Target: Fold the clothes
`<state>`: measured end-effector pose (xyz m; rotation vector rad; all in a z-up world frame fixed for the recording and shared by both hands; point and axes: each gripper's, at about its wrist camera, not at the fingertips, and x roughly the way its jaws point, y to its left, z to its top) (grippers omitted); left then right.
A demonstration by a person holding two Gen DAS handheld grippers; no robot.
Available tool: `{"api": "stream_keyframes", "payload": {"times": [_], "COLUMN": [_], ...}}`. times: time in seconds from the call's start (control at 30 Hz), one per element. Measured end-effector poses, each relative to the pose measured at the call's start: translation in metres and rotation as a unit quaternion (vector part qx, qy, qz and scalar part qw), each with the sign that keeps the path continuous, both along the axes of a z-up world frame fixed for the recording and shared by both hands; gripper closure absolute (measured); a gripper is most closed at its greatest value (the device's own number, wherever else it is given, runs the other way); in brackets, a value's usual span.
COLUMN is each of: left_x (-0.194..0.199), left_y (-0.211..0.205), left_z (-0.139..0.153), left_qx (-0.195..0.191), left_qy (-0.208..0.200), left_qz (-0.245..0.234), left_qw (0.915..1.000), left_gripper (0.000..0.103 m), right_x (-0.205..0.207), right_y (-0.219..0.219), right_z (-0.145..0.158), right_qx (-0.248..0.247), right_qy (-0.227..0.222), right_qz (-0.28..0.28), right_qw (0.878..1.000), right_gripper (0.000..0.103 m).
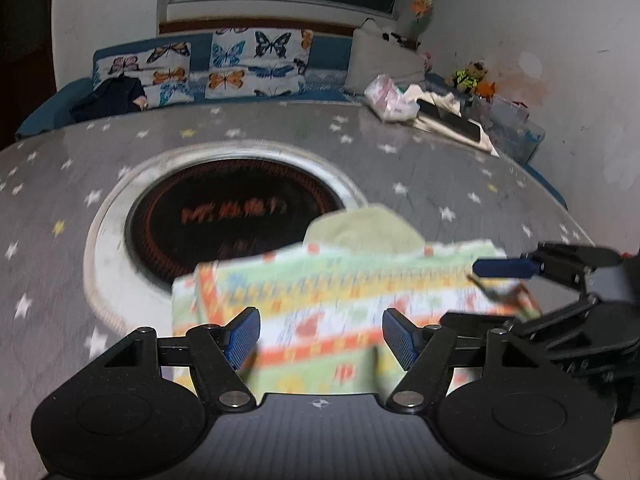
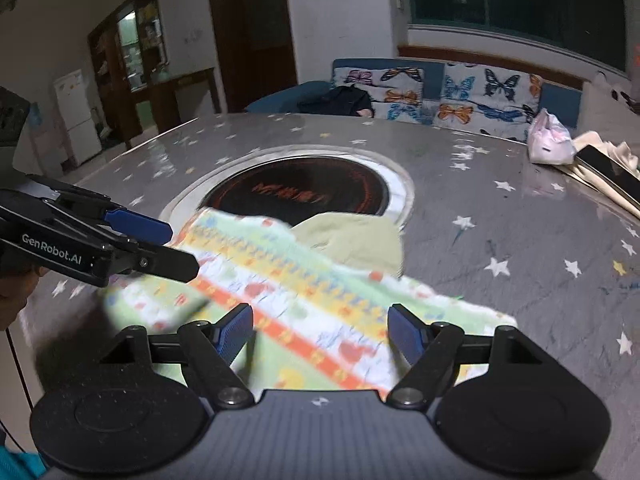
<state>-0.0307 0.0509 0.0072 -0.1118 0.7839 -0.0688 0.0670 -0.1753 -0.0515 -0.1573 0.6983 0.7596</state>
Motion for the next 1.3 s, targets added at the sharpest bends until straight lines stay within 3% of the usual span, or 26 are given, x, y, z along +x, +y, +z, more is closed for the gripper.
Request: {"api": "stream_keyframes", "payload": {"times": [0.37,0.57,1.07,1.3], "left_x": [0.040,0.030,-0.006,0.006], "left_y": [-0.007,-0.002,0.004,-0.004], "left_z": [-0.031,-0.024,-0.010,-0.016], "left_qx": [0.022,0.018,-0.001,0.000], "left_qy": [0.025,0.017,-0.002,0.004], "left_qz": [0.009,0.007,0.002,-0.003], "left_qw": [0.9994,0.9997,1.0000,1.0000], "left_gripper": [0.034,0.034,0.032,0.034], "right_x": [0.016,0.014,0.013,0.008], "right_y": [-0.002,0.002,0.004,0.012], "right_z": [-0.019,-0.020,-0.014,-0.019], "right_qx": [0.004,0.005,0.019,-0.013], "right_qy": [0.022,0.028,0.041,0.018], "right_qz": [-0.026,-0.019,-0.035,-0.054], "right_qw": [0.999,0.999,0.998,0.998], "right_gripper": [0.016,0.000,0.000,0.000]}}
